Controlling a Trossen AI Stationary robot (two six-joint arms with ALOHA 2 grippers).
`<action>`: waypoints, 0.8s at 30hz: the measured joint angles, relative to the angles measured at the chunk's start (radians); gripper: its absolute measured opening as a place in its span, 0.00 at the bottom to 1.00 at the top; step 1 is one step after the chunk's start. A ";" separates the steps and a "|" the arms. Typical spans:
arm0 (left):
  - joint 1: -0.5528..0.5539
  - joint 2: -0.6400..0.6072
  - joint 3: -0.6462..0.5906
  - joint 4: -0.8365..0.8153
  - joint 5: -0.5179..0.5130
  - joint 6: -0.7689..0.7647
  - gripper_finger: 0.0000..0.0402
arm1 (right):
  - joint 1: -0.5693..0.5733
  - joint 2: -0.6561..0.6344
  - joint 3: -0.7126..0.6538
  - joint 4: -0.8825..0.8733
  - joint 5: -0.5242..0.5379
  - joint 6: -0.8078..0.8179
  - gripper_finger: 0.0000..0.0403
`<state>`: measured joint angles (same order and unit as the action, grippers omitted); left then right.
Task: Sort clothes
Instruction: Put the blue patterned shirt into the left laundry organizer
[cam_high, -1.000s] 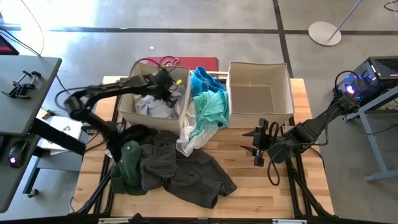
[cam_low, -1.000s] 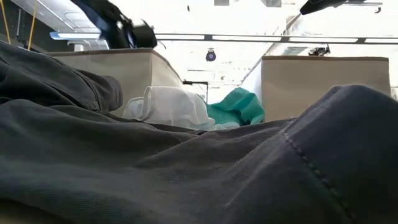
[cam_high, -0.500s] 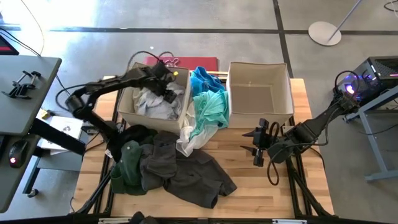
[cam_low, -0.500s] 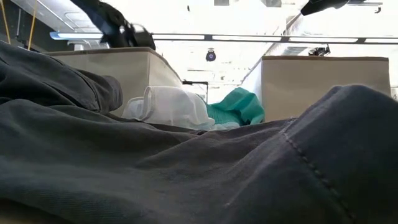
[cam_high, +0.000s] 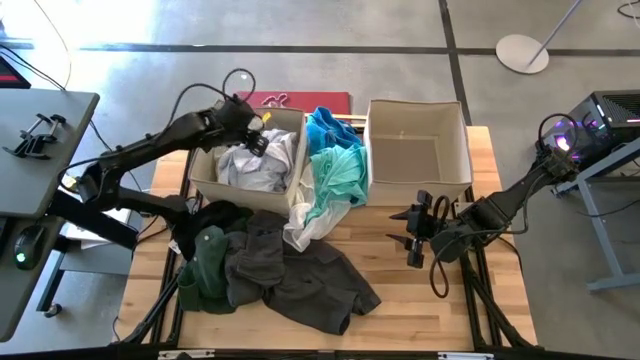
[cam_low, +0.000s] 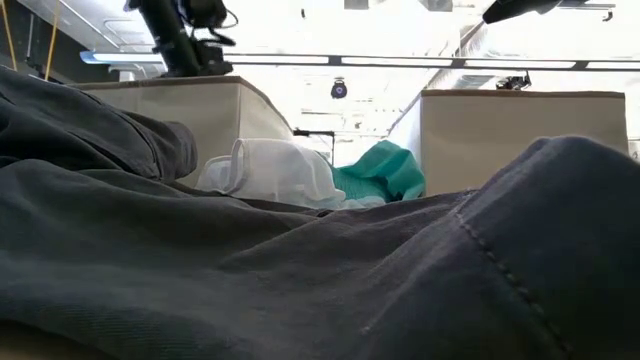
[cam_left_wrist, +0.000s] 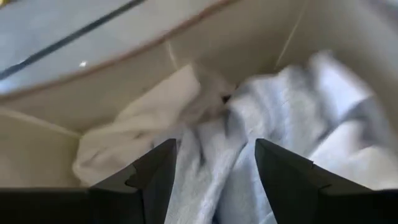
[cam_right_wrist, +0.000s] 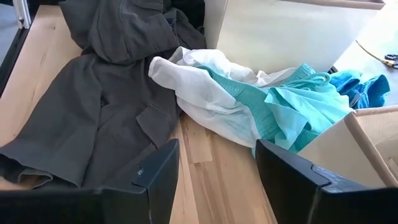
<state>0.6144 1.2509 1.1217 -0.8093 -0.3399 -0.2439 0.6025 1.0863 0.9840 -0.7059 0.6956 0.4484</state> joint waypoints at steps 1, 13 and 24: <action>0.000 0.007 -0.021 0.003 0.007 -0.008 0.51 | 0.000 0.000 0.000 0.000 0.000 0.000 0.50; -0.001 0.135 -0.412 0.387 0.209 -0.078 0.47 | 0.000 0.000 0.000 0.000 0.012 -0.001 0.50; -0.058 -0.044 -0.236 0.233 0.237 -0.043 0.45 | -0.009 0.005 0.000 0.049 0.125 0.015 0.50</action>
<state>0.5562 1.2066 0.8852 -0.5763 -0.1029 -0.2871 0.5936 1.0917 0.9840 -0.6574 0.8210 0.4632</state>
